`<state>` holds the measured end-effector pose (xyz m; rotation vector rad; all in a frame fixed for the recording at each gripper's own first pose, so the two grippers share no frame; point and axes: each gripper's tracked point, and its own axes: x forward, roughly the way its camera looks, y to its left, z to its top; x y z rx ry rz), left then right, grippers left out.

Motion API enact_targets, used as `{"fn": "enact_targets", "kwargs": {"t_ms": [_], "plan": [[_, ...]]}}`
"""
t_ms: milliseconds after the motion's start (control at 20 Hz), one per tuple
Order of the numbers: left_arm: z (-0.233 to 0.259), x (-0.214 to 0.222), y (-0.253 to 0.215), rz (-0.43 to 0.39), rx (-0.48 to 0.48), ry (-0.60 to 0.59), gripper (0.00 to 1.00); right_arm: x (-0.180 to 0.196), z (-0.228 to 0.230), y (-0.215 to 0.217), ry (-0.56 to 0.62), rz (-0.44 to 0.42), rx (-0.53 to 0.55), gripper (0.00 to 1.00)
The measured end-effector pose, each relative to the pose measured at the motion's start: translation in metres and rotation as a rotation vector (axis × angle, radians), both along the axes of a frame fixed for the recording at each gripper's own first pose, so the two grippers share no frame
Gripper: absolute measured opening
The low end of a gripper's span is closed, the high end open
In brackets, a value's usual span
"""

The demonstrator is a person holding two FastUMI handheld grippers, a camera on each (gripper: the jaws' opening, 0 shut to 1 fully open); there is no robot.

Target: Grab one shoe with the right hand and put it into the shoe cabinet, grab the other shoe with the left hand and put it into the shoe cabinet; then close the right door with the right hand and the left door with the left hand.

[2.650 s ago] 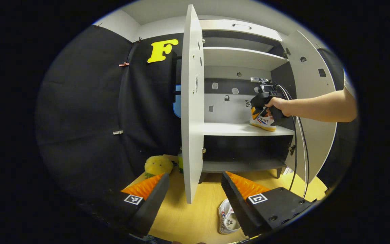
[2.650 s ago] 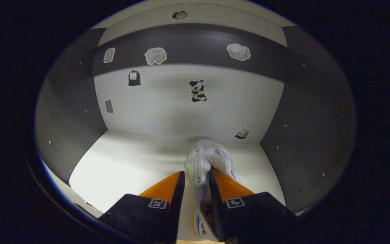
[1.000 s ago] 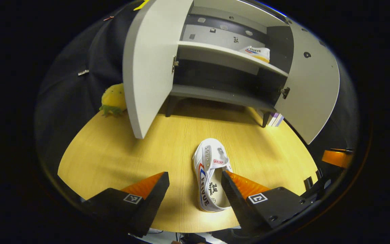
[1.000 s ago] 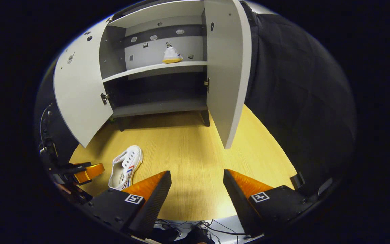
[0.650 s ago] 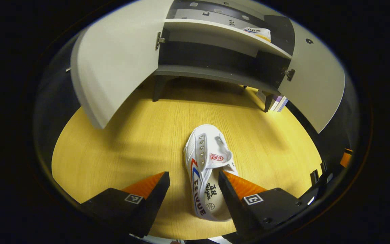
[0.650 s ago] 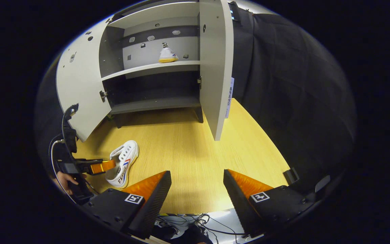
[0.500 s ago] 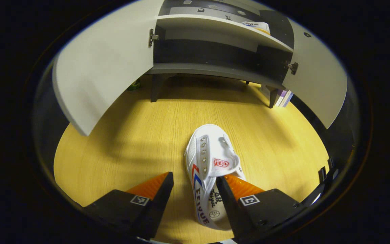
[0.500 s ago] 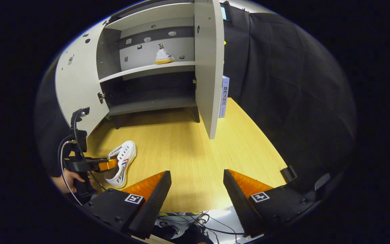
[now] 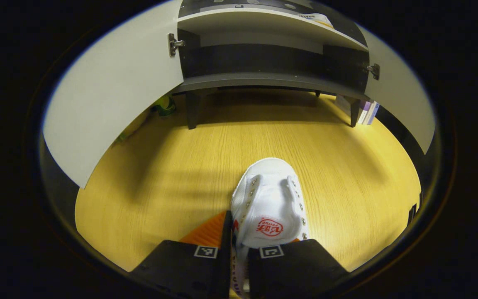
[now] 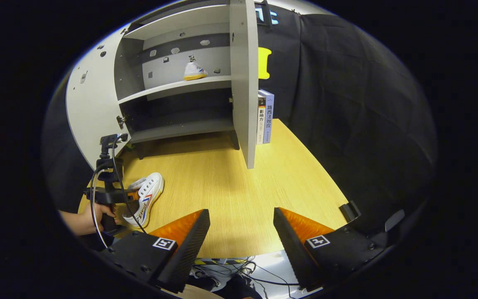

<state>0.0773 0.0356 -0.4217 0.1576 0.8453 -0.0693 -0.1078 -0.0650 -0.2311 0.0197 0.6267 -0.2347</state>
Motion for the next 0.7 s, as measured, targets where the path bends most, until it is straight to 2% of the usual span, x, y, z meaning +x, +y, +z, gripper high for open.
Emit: {"fn": "enact_targets", "kwargs": {"t_ms": [50,150,250,350,500,700], "plan": [[0.001,-0.001,-0.001,0.021,-0.026,0.009,0.11,0.002,0.002,-0.002,-0.009,0.002,-0.002,0.98],[0.003,-0.007,0.0,0.037,-0.049,0.035,0.06,0.006,0.003,-0.004,-0.026,0.013,-0.007,0.98],[0.014,-0.004,0.003,0.052,-0.042,0.025,0.05,0.008,0.0,-0.005,-0.026,0.023,-0.004,0.98],[0.041,0.003,0.006,0.031,-0.031,-0.019,0.05,0.012,0.0,-0.002,-0.03,0.042,0.009,0.98],[0.104,-0.003,-0.007,0.002,-0.071,-0.083,0.05,0.013,-0.002,-0.001,-0.042,0.085,-0.012,0.98],[0.198,0.016,-0.032,-0.045,-0.097,-0.202,0.05,0.01,-0.01,-0.003,-0.052,0.125,-0.022,0.98]]}}
